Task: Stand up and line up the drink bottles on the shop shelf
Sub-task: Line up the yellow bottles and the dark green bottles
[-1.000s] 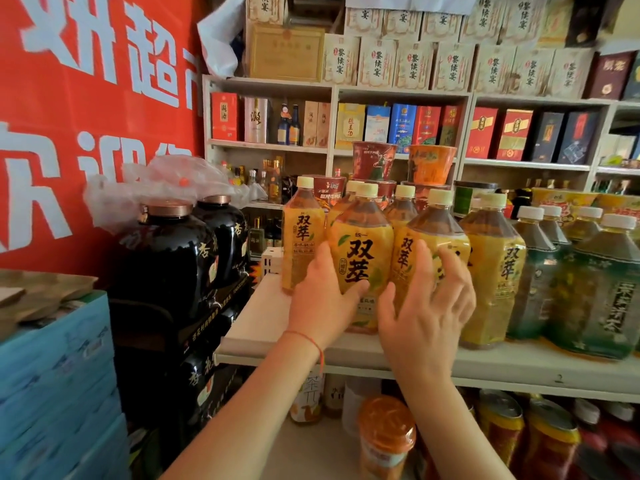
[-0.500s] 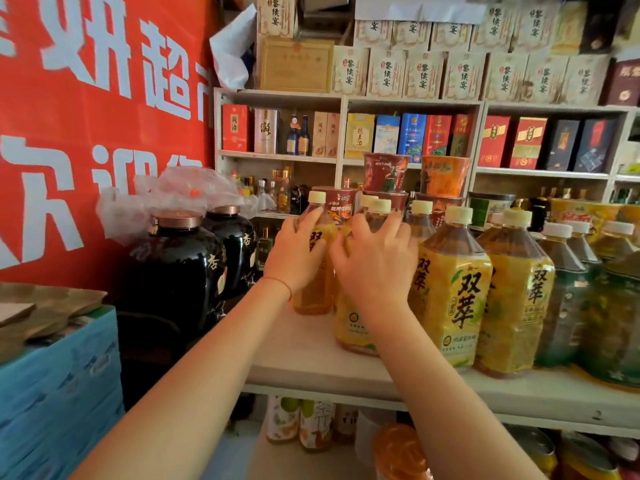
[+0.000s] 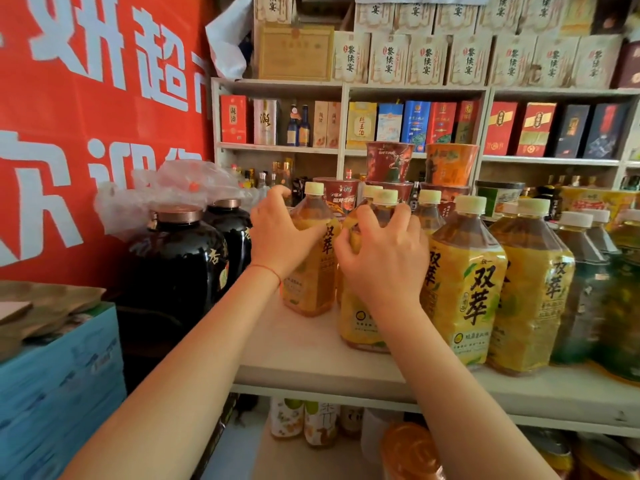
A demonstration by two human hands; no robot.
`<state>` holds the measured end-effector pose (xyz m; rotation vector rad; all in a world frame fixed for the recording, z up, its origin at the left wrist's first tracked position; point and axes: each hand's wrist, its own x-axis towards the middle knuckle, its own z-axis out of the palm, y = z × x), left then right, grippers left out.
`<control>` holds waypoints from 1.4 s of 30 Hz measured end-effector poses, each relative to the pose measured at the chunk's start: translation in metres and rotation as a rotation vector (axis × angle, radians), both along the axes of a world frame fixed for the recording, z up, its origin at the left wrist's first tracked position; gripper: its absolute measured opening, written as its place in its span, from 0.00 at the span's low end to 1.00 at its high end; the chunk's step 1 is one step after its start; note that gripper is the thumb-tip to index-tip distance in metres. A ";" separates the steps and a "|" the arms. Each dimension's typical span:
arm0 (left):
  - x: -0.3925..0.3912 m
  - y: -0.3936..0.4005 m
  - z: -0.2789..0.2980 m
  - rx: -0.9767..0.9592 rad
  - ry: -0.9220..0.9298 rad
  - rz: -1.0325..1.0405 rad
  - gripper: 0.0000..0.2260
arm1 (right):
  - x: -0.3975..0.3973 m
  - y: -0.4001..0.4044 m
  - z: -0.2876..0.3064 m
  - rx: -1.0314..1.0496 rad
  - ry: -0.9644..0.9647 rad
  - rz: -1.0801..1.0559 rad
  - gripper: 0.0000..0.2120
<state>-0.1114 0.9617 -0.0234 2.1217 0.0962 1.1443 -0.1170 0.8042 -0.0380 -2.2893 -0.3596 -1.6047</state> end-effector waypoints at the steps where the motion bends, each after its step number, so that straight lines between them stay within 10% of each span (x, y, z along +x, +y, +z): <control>1: 0.004 0.002 -0.001 -0.060 0.040 -0.061 0.39 | 0.000 0.000 0.000 -0.001 0.003 -0.004 0.16; 11: 0.001 0.000 -0.005 -0.068 0.293 -0.145 0.39 | -0.004 -0.004 0.007 -0.058 0.026 0.021 0.15; 18: -0.003 -0.004 -0.015 -0.538 0.243 -0.480 0.27 | -0.005 -0.012 0.019 -0.022 0.101 0.144 0.15; 34: -0.030 -0.008 -0.002 -0.331 0.279 -0.471 0.19 | -0.066 0.020 0.034 0.057 0.068 0.365 0.19; 42: -0.045 0.004 -0.033 -0.773 0.323 -0.593 0.22 | -0.077 0.029 0.026 0.305 0.218 0.726 0.20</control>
